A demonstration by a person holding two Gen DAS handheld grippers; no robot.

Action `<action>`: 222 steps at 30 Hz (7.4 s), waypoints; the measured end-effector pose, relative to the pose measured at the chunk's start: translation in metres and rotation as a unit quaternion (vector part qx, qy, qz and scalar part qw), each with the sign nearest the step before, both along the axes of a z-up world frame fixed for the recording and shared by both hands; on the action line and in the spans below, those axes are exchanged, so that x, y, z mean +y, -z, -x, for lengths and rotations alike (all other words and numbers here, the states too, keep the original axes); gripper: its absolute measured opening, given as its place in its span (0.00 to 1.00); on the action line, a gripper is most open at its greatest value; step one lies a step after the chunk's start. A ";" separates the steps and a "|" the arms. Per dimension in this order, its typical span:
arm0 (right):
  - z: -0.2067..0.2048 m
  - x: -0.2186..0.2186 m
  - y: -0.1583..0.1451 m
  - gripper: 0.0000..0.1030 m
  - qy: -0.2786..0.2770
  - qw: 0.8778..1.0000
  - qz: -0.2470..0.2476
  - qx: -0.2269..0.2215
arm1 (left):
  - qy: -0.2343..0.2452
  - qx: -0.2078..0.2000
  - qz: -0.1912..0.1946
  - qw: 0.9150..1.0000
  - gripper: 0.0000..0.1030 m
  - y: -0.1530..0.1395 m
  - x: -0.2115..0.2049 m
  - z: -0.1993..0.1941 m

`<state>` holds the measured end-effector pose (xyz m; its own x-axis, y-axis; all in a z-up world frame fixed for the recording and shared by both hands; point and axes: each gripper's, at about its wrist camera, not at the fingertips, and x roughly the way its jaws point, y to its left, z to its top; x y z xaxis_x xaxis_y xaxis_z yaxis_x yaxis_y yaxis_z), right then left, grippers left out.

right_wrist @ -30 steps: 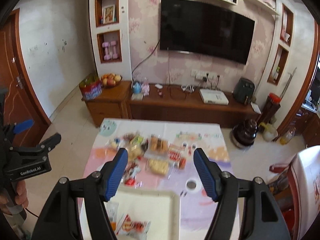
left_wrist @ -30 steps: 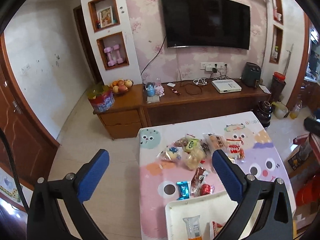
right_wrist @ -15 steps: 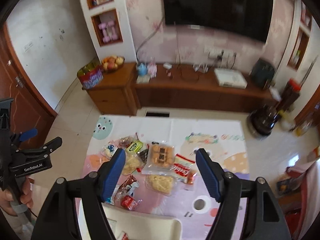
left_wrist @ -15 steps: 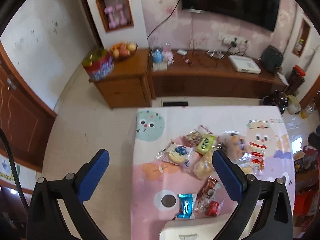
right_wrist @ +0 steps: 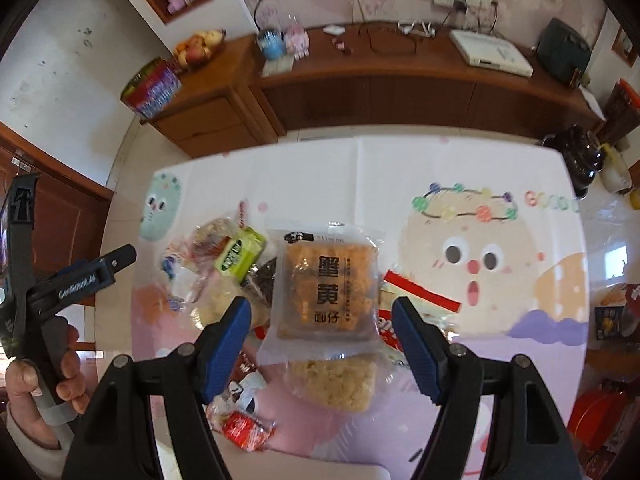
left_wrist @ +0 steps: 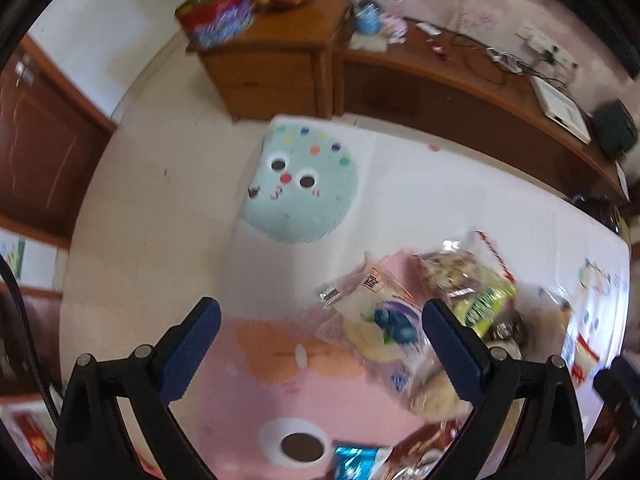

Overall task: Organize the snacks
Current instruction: 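Grasp the blueberry pastry bag with the left gripper while the right grasps the crab-roe bread bag, then carry both bags to the white tray and release them inside, then move both open grippers back toward the remaining snacks, then grasp the red Cookie pack with the right gripper while the left grasps a clear pastry bag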

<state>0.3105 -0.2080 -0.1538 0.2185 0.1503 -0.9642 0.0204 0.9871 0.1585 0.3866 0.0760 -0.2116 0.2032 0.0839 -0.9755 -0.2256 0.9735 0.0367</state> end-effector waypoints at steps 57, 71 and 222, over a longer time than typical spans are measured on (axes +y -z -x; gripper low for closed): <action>0.009 -0.055 0.019 0.47 0.037 0.999 -0.022 0.010 | 0.056 0.028 0.040 0.997 0.44 -0.019 -0.038 0.088; -0.009 -0.011 0.068 0.85 0.008 0.998 -0.041 0.056 | 0.064 0.037 0.041 0.996 0.45 -0.005 -0.038 0.089; 0.100 -0.081 -0.054 0.77 0.050 0.992 0.060 -0.096 | 0.294 0.000 -0.062 0.954 0.90 -0.032 -0.136 0.098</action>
